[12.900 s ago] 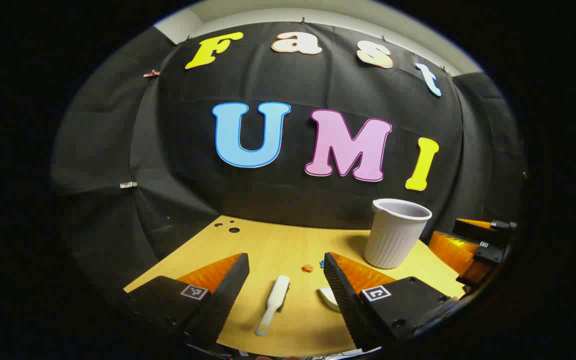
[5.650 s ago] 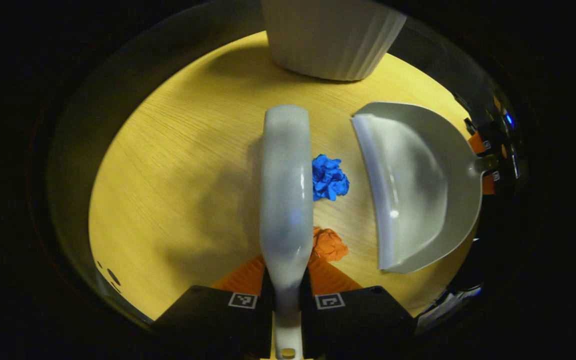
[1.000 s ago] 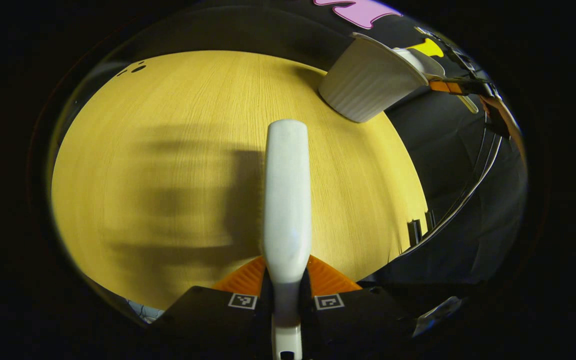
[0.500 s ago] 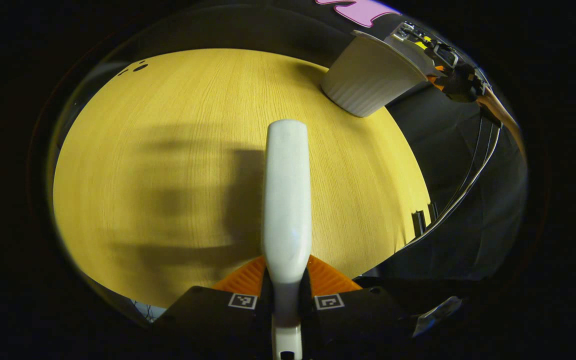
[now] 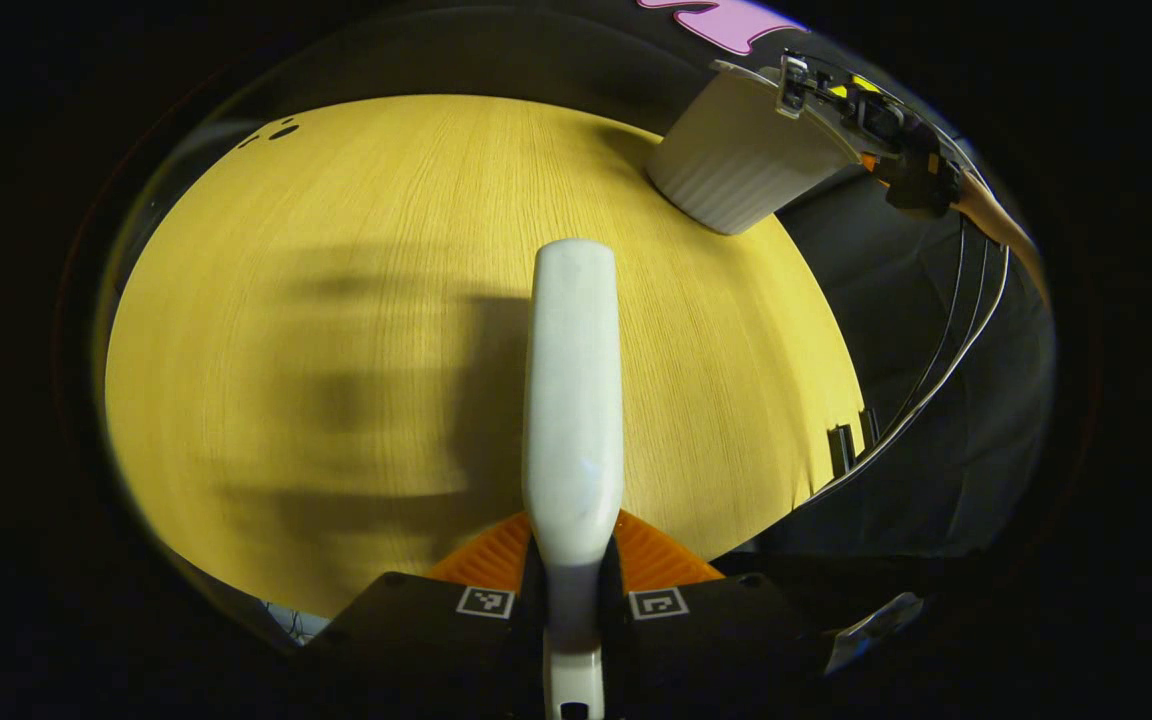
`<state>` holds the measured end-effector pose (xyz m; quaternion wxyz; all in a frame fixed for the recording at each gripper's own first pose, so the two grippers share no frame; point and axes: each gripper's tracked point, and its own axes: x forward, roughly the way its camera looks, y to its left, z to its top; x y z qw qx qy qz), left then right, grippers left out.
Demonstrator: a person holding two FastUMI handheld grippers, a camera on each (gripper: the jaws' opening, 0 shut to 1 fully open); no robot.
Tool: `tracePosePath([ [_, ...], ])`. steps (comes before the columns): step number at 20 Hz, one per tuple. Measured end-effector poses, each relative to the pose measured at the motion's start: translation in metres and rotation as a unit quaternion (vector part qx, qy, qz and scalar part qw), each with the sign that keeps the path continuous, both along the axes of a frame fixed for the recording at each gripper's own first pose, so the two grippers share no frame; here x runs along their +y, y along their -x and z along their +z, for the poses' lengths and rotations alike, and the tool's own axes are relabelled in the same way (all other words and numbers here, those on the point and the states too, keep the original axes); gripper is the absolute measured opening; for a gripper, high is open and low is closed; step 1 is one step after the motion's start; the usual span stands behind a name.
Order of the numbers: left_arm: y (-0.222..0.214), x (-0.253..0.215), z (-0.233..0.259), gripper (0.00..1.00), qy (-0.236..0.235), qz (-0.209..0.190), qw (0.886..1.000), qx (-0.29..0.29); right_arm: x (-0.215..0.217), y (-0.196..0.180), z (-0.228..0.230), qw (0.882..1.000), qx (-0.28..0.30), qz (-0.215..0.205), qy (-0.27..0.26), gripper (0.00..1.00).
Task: Pick up the small broom and dustpan from the desktop, sweep the trash into the dustpan with the broom, and then empty the trash into the garbage bin.
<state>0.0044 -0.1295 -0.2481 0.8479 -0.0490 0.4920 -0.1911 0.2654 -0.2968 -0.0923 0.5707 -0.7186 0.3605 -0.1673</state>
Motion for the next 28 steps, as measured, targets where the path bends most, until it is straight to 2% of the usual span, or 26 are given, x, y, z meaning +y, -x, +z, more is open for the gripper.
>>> tracePosePath([
  [2, 0.0, 0.0, -0.001, 0.27, 0.001, 0.005, 1.0, 0.001, -0.008, -0.003, -0.001, 1.0, -0.001, -0.012, -0.019, 0.37],
  [4, 0.001, -0.002, -0.002, 0.31, 0.001, 0.012, 1.0, 0.002, -0.013, 0.0, -0.011, 0.997, -0.001, -0.029, -0.067, 0.37],
  [6, 0.001, -0.002, -0.004, 0.27, -0.001, 0.017, 1.0, 0.004, -0.011, 0.002, -0.017, 0.994, -0.009, -0.038, -0.105, 0.38],
  [9, 0.001, -0.006, -0.009, 0.27, -0.008, 0.024, 1.0, 0.007, -0.014, 0.002, -0.019, 0.984, -0.027, -0.049, -0.169, 0.38],
  [11, 0.002, -0.008, -0.011, 0.27, -0.013, 0.027, 1.0, 0.005, -0.014, 0.004, -0.023, 0.97, -0.044, -0.066, -0.23, 0.38],
  [12, 0.002, -0.009, -0.011, 0.31, -0.015, 0.029, 0.999, 0.005, -0.011, 0.004, -0.025, 0.962, -0.053, -0.074, -0.259, 0.38],
  [13, 0.002, -0.01, -0.011, 0.27, -0.016, 0.029, 0.999, 0.005, -0.009, 0.005, -0.027, 0.953, -0.06, -0.082, -0.286, 0.36],
  [14, 0.001, -0.009, -0.01, 0.27, -0.019, 0.029, 0.999, 0.004, -0.004, 0.005, -0.028, 0.945, -0.067, -0.085, -0.308, 0.38],
  [15, 0.001, -0.009, -0.01, 0.27, -0.022, 0.029, 0.999, 0.002, -0.003, 0.003, -0.029, 0.939, -0.072, -0.085, -0.326, 0.41],
  [19, 0.001, -0.009, -0.01, 0.27, -0.029, 0.032, 0.999, 0.002, 0.003, 0.002, -0.03, 0.912, -0.096, -0.091, -0.388, 0.38],
  [20, 0.001, -0.009, -0.01, 0.31, -0.031, 0.034, 0.999, 0.002, 0.009, 0.001, -0.026, 0.903, -0.111, -0.086, -0.407, 0.38],
  [22, 0.002, -0.01, -0.011, 0.31, -0.035, 0.038, 0.999, 0.001, 0.015, 0.003, -0.028, 0.876, -0.13, -0.102, -0.454, 0.38],
  [23, 0.001, -0.01, -0.011, 0.27, -0.036, 0.04, 0.999, 0.001, 0.02, 0.002, -0.029, 0.861, -0.137, -0.109, -0.478, 0.38],
  [24, 0.002, -0.01, -0.011, 0.27, -0.036, 0.043, 0.998, 0.001, 0.019, 0.001, -0.03, 0.854, -0.14, -0.107, -0.489, 0.38],
  [26, 0.001, -0.01, -0.011, 0.27, -0.032, 0.051, 0.998, 0.001, 0.016, 0.003, -0.026, 0.851, -0.151, -0.107, -0.492, 0.34],
  [27, 0.003, -0.01, -0.011, 0.27, -0.03, 0.055, 0.998, 0.001, 0.018, 0.003, -0.027, 0.845, -0.153, -0.11, -0.501, 0.41],
  [28, 0.002, -0.01, -0.012, 0.27, -0.028, 0.058, 0.998, 0.002, 0.022, 0.003, -0.029, 0.833, -0.156, -0.114, -0.518, 0.38],
])
